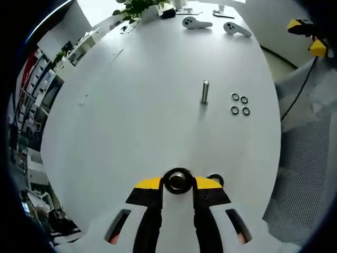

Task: Place the washer onto the threaded stud by aligning its center hole with the stud, sliding it down to the base, and recovering from edge contact or off-axis alignment until the washer reaches the visible bottom stop.

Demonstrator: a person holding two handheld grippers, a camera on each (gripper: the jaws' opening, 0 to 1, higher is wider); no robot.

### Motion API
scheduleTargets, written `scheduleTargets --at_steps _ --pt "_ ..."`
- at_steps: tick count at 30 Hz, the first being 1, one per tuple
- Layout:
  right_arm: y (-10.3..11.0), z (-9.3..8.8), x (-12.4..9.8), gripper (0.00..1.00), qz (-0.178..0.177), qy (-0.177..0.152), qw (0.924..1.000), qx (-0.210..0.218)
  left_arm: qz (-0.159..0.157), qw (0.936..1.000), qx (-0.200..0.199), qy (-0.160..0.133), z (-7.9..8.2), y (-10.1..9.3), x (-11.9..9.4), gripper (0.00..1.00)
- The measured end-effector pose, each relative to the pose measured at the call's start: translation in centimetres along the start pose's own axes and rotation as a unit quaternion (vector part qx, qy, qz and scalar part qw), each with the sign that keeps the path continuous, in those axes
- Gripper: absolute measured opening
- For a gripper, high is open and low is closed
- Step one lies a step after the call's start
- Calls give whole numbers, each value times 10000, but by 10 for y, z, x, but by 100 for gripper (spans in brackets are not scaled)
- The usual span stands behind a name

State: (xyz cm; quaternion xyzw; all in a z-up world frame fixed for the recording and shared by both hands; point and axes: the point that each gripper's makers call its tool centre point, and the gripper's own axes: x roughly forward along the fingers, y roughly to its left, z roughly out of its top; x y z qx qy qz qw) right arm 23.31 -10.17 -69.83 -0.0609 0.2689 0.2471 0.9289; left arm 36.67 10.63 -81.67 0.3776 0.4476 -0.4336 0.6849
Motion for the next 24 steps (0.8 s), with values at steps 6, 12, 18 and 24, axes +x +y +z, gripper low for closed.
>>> scheduleTargets --at_steps 6,12,18,24 --pt "0 0 1 32 6 7 10000 7 -56 9999 -2 113 -3 -6 8 19" --pt "0 -2 1 31 23 43 10000 -6 -96 9997 22 224 -7 -11 18 19" --pt "1 -4 2 31 50 88 9999 -19 -152 9995 -104 256 -10 -12 28 20" --pt "0 -5 2 31 51 122 9999 -11 -171 9994 -169 261 -12 -10 38 20"
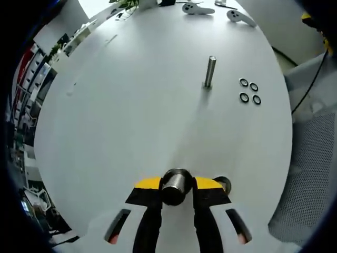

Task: Place the washer onto the threaded stud by aligning its center hole with the stud, sliding it down to the base, and recovering from edge contact or off-axis alignment until the washer reaches the visible bottom stop.

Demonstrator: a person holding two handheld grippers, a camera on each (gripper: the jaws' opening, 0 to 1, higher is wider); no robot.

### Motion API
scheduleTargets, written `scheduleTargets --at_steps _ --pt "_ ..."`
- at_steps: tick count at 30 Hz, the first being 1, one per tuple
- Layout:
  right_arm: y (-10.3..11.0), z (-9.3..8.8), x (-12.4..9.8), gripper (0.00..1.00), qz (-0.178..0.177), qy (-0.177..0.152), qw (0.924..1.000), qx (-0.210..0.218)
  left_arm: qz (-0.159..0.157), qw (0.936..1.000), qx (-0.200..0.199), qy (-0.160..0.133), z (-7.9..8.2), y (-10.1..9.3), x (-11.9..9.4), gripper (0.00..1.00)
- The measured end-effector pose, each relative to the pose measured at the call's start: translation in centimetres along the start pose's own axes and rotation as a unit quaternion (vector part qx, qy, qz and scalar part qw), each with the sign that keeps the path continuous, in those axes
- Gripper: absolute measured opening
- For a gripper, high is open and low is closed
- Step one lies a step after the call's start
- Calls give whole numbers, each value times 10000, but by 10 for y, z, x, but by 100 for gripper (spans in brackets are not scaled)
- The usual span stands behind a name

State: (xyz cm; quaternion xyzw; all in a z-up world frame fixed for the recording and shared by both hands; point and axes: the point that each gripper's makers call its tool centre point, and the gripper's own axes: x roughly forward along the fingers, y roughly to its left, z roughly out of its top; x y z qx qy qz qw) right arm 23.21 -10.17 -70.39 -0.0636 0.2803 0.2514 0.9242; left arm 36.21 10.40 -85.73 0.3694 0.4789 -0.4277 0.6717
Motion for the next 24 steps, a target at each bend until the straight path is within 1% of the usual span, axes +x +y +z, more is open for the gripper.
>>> scheduleTargets --at_steps 8,11,14,15,18,22,24 --pt "0 -2 1 30 19 50 10000 -14 -77 10000 42 10 0 -2 2 22" --pt "0 -2 1 30 18 46 10000 -11 -53 9999 -64 -139 2 -1 -2 27" --pt "0 -1 0 30 13 42 10000 -12 98 9995 -146 -268 4 4 -6 37" --pt "0 -1 0 30 10 40 10000 -10 103 9994 -160 -292 4 4 -8 38" --pt "0 -1 0 30 -2 23 10000 -5 105 9991 -247 -321 0 5 -14 35" --pt "0 0 0 30 -11 8 10000 -6 146 9981 -450 -406 -7 5 -22 36" --pt "0 0 0 30 -4 7 10000 -11 201 9980 -406 -430 -12 2 -27 38"
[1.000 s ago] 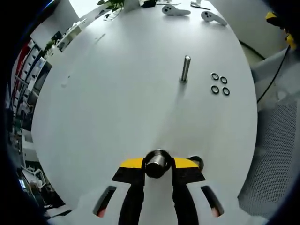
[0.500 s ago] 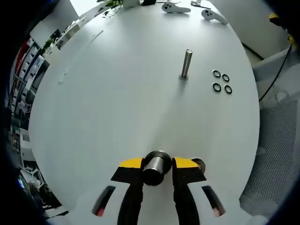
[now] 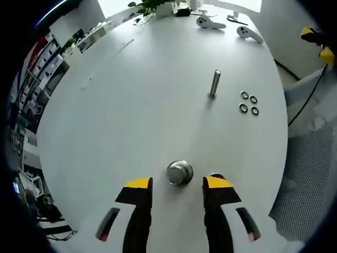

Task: Place the washer onto the threaded stud by aligning its center hole with the stud, sliding it down to the base, and recovering from edge contact or off-axis alignment until the washer reaches the visible bottom stop.

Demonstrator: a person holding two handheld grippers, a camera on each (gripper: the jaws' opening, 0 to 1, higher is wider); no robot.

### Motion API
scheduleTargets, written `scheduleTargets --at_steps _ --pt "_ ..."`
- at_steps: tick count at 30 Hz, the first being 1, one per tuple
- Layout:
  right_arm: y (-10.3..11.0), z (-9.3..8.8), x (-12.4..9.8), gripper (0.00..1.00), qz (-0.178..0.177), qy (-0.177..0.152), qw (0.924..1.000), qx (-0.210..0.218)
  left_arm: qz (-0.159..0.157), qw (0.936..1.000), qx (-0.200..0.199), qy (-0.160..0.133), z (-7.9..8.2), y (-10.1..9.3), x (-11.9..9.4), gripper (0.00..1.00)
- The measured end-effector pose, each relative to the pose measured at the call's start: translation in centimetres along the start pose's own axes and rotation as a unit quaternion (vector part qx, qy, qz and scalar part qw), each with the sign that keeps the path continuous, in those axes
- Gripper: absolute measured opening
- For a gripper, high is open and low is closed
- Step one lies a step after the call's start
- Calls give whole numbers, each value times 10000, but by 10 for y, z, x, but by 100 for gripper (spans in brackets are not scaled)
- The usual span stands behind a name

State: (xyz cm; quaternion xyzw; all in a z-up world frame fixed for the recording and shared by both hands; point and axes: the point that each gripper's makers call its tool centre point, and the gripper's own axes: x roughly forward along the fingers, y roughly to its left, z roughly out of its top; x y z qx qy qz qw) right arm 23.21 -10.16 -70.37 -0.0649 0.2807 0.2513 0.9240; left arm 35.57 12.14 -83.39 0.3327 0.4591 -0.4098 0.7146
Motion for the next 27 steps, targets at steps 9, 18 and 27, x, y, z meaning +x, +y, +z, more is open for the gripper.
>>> scheduleTargets --at_steps 9,18,27 --pt "0 0 0 30 -12 -9 10000 5 2 9998 -143 114 -30 -6 -10 39" --pt "1 -1 0 30 9 21 10000 2 -49 9996 -243 143 -41 -21 -7 40" --pt "1 0 0 30 20 14 10000 -5 -246 9989 -395 103 -35 -40 7 40"
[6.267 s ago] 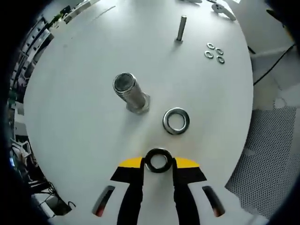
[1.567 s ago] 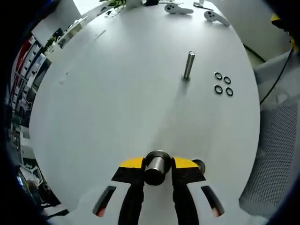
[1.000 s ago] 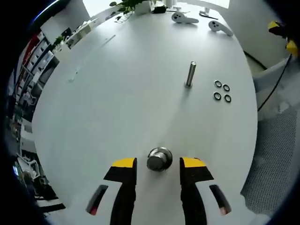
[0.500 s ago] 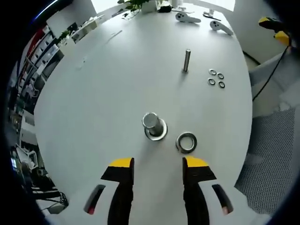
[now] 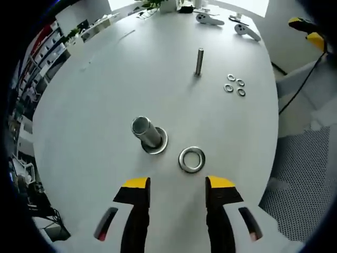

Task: Place the washer onto the threaded stud by aligning its center hole with the stud, sliding it down to the base, and recovering from edge contact or off-axis alignment until the washer reaches the visible bottom stop.

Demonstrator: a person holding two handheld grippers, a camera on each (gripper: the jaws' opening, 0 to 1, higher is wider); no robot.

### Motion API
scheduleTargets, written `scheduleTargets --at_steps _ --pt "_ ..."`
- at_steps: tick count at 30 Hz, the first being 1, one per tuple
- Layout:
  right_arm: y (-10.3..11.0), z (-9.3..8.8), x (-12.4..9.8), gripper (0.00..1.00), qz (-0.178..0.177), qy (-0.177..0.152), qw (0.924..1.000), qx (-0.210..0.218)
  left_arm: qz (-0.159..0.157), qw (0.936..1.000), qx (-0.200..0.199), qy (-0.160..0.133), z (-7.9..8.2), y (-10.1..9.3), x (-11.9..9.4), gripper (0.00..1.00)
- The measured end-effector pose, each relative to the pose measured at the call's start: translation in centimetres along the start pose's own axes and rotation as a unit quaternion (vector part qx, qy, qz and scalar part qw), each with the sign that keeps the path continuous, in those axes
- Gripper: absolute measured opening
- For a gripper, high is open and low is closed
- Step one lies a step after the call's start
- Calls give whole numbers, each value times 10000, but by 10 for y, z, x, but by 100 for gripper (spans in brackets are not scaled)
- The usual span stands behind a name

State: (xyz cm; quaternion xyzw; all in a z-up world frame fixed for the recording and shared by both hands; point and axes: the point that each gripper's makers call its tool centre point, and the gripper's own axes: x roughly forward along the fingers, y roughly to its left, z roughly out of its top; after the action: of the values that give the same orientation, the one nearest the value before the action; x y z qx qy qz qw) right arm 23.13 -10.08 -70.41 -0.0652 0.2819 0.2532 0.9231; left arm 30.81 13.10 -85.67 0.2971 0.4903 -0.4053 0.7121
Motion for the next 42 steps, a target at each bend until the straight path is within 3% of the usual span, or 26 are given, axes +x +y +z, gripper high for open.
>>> scheduleTargets --at_steps 18,27,34,38,42 --pt "-2 0 0 30 -53 4 10000 15 -237 9997 -42 81 8 -3 21 35" --pt "-3 0 0 30 -75 3 10000 19 -187 9998 -50 99 14 -5 25 32" --pt "-4 0 -1 30 -90 5 10000 15 -225 9992 315 74 18 -10 26 28" --pt "-4 0 -1 30 -99 -3 9999 17 -223 9992 294 150 15 -7 25 21" --pt "-4 0 -1 30 -107 -3 9999 13 -238 9986 371 275 13 -9 24 21"
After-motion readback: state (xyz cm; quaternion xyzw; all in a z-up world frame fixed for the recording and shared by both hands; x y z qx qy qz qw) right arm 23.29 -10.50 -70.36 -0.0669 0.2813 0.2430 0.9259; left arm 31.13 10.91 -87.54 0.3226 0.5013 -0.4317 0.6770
